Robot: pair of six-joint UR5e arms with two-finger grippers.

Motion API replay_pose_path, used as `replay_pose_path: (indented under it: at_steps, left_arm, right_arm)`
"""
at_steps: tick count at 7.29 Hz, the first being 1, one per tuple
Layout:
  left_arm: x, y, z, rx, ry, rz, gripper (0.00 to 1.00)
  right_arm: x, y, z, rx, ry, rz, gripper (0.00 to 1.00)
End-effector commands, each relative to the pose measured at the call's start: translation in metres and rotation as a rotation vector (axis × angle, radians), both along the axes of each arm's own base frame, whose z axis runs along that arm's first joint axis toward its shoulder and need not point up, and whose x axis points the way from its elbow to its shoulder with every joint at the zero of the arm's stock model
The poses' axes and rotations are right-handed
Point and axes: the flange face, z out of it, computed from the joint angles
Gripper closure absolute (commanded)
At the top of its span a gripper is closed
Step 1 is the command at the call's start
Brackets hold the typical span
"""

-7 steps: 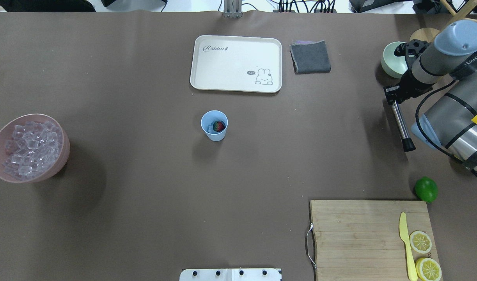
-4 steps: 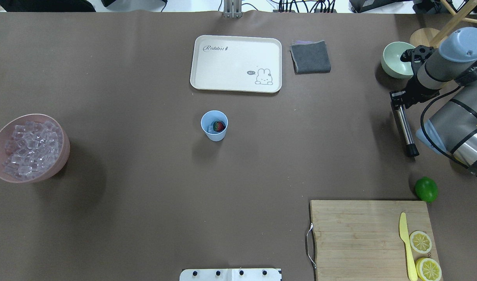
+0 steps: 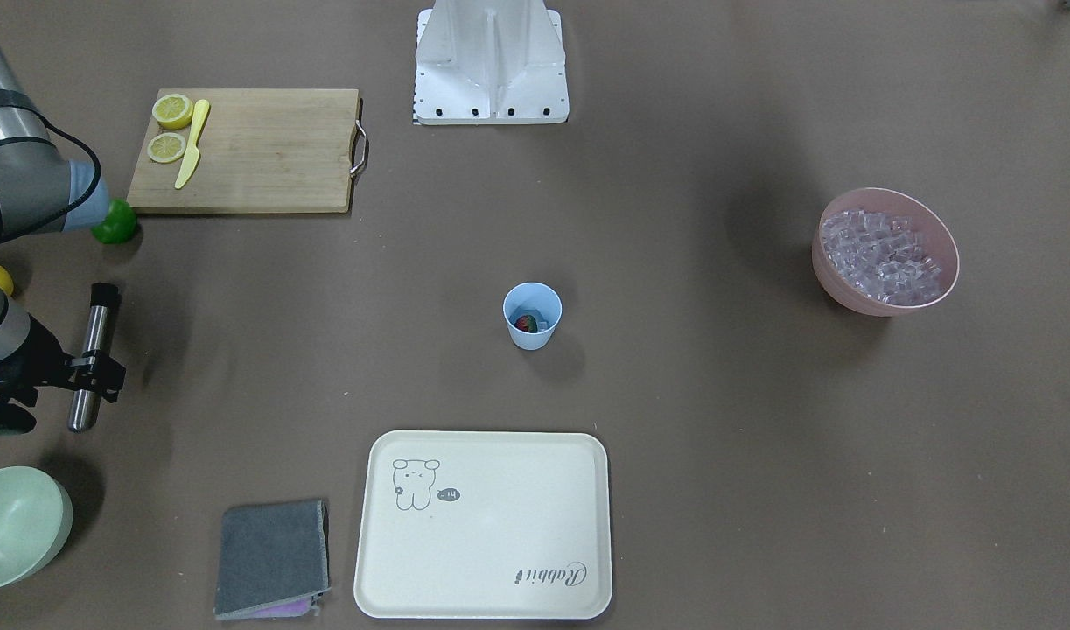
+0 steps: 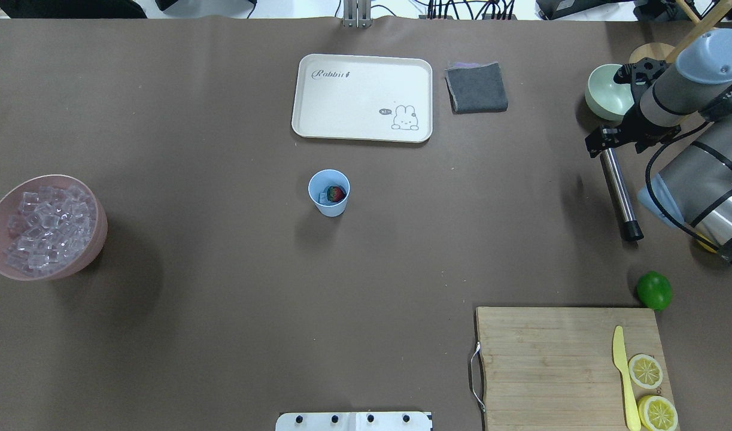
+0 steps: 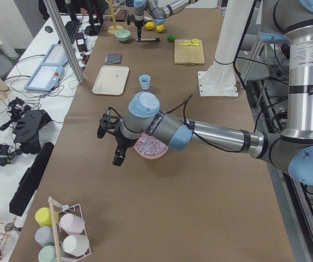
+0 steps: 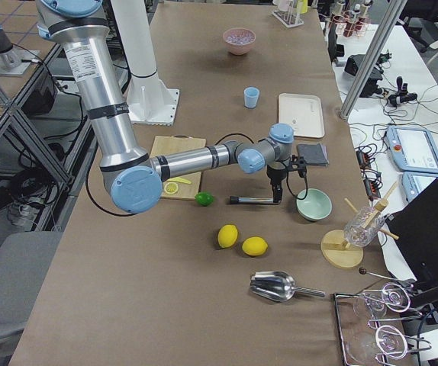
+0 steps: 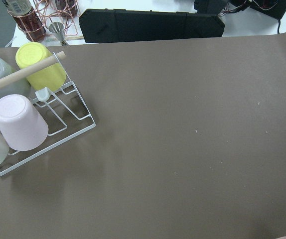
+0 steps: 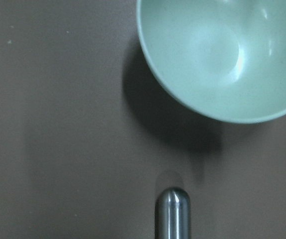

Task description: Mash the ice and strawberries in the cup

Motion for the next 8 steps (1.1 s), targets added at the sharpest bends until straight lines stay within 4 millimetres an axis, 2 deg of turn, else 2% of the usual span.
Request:
replay_pose_path:
  at_steps: [1, 2, 3, 4, 6, 8]
  left_arm:
    - [0.0, -0.005, 0.017, 0.039, -0.038, 0.075, 0.03]
    - [0.001, -0.004, 0.021, 0.035, -0.039, 0.074, 0.03]
    - [0.0, -0.006, 0.024, 0.035, -0.04, 0.072, 0.03]
    - [0.0, -0.004, 0.029, 0.072, -0.045, 0.075, 0.03]
    - [-0.002, -0.02, 0.065, 0.088, -0.072, 0.059, 0.03]
    - [-0.004, -0.023, 0.07, 0.076, -0.085, 0.053, 0.03]
  right_arm:
    - [0.069, -0.008, -0.049, -0.004, -0.046, -0.042, 0.0]
    - [0.114, -0.003, -0.073, -0.007, -0.023, -0.061, 0.0]
    - [0.164, 0.008, -0.073, 0.0, 0.005, -0.093, 0.0]
    - [0.211, 0.023, -0.05, -0.019, 0.011, -0.102, 0.0]
    - [0.282, 0.062, 0.012, -0.065, -0.041, -0.071, 0.0]
    - [0.312, 0.104, 0.064, -0.135, -0.033, -0.046, 0.0]
